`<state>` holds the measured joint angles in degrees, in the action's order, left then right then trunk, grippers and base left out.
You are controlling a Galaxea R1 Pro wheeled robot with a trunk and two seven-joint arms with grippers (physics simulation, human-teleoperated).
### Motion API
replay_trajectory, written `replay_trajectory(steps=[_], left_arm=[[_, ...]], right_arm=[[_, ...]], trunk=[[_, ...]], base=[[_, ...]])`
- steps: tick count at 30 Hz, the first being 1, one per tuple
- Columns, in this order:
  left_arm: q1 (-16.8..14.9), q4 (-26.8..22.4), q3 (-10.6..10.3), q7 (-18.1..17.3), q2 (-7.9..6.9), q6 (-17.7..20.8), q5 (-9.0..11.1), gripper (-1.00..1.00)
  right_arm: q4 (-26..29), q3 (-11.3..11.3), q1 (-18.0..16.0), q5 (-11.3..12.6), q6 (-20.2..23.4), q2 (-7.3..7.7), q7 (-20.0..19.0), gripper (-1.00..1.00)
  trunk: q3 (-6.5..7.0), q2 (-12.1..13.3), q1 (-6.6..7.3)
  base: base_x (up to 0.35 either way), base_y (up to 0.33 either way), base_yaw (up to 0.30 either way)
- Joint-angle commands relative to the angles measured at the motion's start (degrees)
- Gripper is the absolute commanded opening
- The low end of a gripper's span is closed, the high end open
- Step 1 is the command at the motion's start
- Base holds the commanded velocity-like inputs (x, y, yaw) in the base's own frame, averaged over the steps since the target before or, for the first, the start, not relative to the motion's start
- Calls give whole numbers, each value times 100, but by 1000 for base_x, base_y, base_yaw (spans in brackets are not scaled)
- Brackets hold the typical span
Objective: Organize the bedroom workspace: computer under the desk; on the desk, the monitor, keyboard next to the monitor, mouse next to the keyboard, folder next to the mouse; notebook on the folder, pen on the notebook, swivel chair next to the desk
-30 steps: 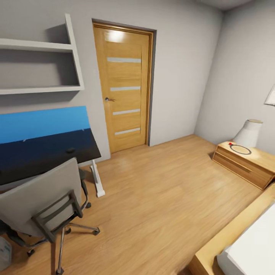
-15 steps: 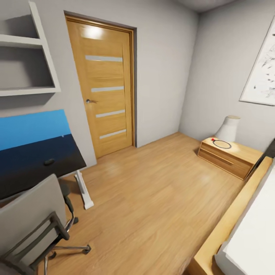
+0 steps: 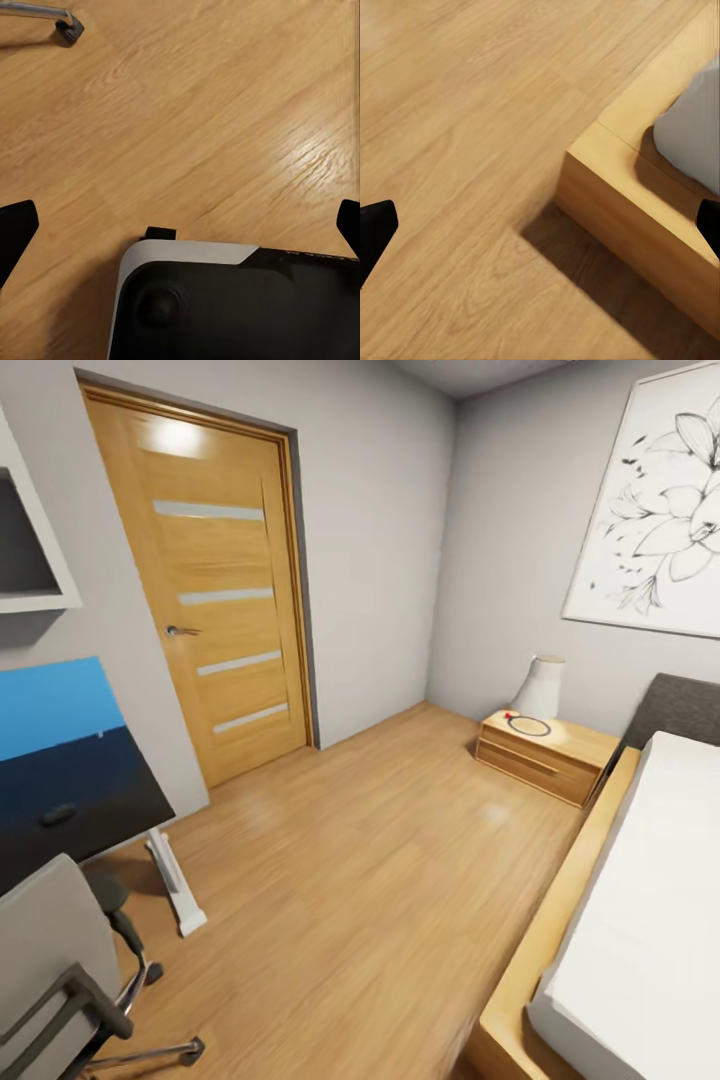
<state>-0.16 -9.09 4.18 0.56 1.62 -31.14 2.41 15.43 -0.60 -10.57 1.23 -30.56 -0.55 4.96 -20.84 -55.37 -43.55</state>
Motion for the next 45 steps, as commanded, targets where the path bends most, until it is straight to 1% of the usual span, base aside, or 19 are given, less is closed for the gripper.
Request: replay_trajectory(steps=[1, 13, 20, 26, 33, 45], left_arm=[[-2, 2, 39, -12, 1, -15, -3, 100], [-2, 1, 39, -12, -3, 1, -3, 100], [-2, 1, 39, -12, 0, -10, -3, 100], [-2, 2, 39, -12, 0, -21, -3, 100], [-2, 1, 35, -15, 4, -17, -3, 100], [-2, 2, 30, -15, 5, 19, -3, 100]], right_arm=[[-7, 3, -4, 3, -23, -7, 5, 100], [-29, 34, -4, -1, -23, -38, 4, 100], [-33, 27, 0, -6, -28, -200, -3, 100], [-94, 29, -1, -10, -27, -262, -4, 100], [-299, 40, -2, -23, -33, -256, -4, 100], [-364, 41, -1, -26, -39, -245, -12, 100]], trunk=[[-6, -4, -2], [-6, -4, -2], [-6, -4, -2], [-6, -4, -2], [-6, -4, -2], [-6, -4, -2]], base=[[222, 94, -167], [261, 95, -48], [63, 10, -2], [16, 2, 0], [178, 0, 0], [307, 0, 0]])
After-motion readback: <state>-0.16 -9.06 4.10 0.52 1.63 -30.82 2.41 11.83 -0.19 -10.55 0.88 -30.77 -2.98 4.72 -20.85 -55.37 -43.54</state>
